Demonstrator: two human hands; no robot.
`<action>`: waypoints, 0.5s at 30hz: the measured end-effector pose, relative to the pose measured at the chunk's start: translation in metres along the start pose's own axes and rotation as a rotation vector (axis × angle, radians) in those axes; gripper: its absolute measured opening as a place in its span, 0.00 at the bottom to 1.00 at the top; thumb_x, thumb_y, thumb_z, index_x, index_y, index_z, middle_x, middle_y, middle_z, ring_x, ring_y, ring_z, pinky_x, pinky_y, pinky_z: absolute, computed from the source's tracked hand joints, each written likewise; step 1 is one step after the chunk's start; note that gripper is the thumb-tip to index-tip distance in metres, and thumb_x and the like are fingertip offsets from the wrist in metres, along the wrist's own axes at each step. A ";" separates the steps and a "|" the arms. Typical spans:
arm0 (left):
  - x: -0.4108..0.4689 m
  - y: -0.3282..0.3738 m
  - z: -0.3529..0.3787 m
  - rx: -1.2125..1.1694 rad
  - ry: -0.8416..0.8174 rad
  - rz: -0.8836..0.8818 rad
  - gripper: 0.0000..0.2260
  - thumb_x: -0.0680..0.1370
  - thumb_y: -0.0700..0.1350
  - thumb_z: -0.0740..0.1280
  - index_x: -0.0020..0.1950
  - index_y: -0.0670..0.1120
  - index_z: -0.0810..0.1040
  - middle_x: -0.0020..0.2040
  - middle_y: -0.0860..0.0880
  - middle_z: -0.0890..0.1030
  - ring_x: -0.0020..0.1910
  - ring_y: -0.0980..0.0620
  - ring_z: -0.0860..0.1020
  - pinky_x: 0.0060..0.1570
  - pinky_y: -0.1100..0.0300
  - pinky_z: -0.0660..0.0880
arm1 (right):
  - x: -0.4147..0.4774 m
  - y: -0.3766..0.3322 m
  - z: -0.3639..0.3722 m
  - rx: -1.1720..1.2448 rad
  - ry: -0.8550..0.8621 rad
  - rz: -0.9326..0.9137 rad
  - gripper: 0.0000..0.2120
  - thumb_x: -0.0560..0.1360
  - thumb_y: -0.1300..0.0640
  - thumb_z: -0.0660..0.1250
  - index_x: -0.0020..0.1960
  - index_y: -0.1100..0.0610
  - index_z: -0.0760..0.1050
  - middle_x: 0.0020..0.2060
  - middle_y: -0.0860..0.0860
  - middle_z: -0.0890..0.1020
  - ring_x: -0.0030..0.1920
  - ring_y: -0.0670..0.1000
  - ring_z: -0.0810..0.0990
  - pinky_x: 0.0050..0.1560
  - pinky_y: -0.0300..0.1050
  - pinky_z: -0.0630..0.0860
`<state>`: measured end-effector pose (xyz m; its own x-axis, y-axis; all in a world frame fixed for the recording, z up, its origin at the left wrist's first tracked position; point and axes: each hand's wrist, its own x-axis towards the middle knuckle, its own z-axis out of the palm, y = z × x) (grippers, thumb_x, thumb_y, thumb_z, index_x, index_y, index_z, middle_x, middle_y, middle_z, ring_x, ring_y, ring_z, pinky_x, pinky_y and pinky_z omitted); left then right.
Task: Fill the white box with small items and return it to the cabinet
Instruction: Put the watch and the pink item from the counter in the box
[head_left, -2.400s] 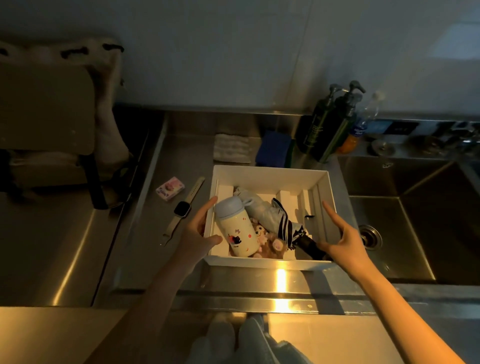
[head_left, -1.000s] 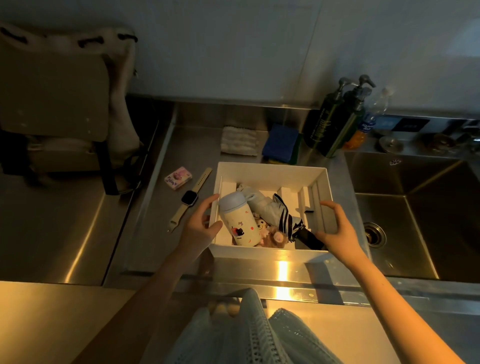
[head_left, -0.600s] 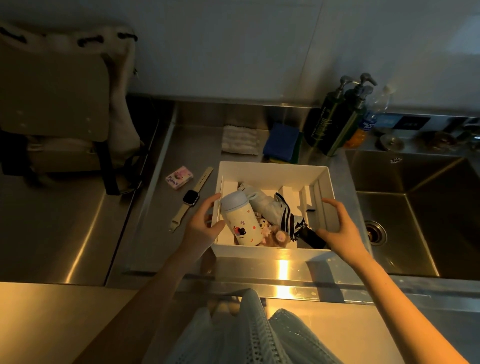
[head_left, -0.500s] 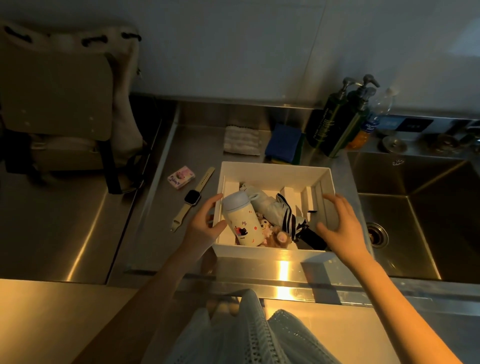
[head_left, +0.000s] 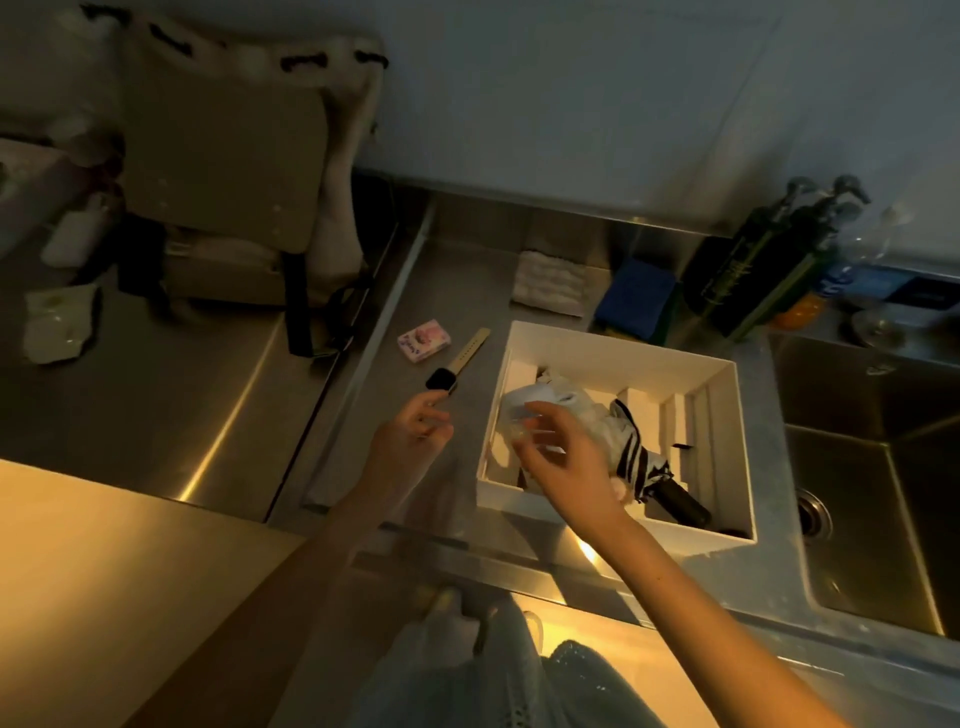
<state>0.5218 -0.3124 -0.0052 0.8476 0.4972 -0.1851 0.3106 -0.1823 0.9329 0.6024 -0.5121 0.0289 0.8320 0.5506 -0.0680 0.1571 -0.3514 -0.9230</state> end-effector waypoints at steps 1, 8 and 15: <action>0.002 -0.004 -0.007 0.020 0.014 0.006 0.15 0.74 0.46 0.67 0.53 0.66 0.74 0.44 0.59 0.82 0.43 0.58 0.80 0.41 0.66 0.74 | 0.003 -0.002 0.008 0.007 -0.001 0.017 0.16 0.76 0.53 0.67 0.63 0.49 0.71 0.50 0.45 0.81 0.49 0.41 0.80 0.50 0.44 0.80; 0.039 -0.037 -0.040 0.017 -0.025 -0.073 0.15 0.75 0.39 0.70 0.57 0.54 0.75 0.46 0.46 0.82 0.47 0.46 0.81 0.51 0.44 0.78 | 0.019 -0.019 0.053 0.028 0.074 0.143 0.22 0.74 0.51 0.69 0.66 0.47 0.67 0.48 0.39 0.77 0.46 0.34 0.78 0.38 0.25 0.73; 0.083 -0.052 -0.045 0.233 -0.133 0.027 0.11 0.75 0.46 0.70 0.54 0.55 0.75 0.44 0.51 0.80 0.41 0.53 0.80 0.41 0.54 0.79 | 0.020 -0.019 0.064 -0.074 0.153 0.246 0.23 0.74 0.53 0.70 0.67 0.49 0.67 0.55 0.50 0.79 0.54 0.49 0.79 0.54 0.47 0.79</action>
<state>0.5570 -0.2237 -0.0550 0.9011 0.3769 -0.2144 0.3649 -0.3918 0.8446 0.5824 -0.4459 0.0205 0.9195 0.3238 -0.2230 -0.0253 -0.5173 -0.8554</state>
